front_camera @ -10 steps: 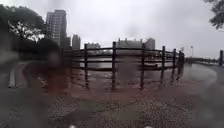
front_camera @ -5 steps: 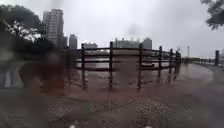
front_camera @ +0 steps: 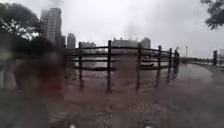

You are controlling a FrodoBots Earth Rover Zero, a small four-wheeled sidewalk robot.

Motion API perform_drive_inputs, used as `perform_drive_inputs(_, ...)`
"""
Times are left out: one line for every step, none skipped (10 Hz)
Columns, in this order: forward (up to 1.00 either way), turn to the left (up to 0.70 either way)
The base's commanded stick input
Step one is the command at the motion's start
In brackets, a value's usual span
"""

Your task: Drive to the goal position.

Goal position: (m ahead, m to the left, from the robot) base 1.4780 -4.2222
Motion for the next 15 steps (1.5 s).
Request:
perform_drive_inputs(0.00, 0.00)
perform_drive_inputs(0.00, 0.00)
perform_drive_inputs(0.00, -0.24)
perform_drive_inputs(0.00, -0.80)
perform_drive_inputs(0.00, -1.00)
perform_drive_inputs(0.00, -1.00)
perform_drive_inputs(0.00, -1.00)
perform_drive_inputs(0.00, -1.00)
perform_drive_inputs(0.00, -1.00)
perform_drive_inputs(0.00, -1.00)
perform_drive_inputs(0.00, -1.00)
perform_drive_inputs(0.00, -1.00)
perform_drive_inputs(0.00, -1.00)
perform_drive_inputs(0.00, -1.00)
perform_drive_inputs(0.00, -1.00)
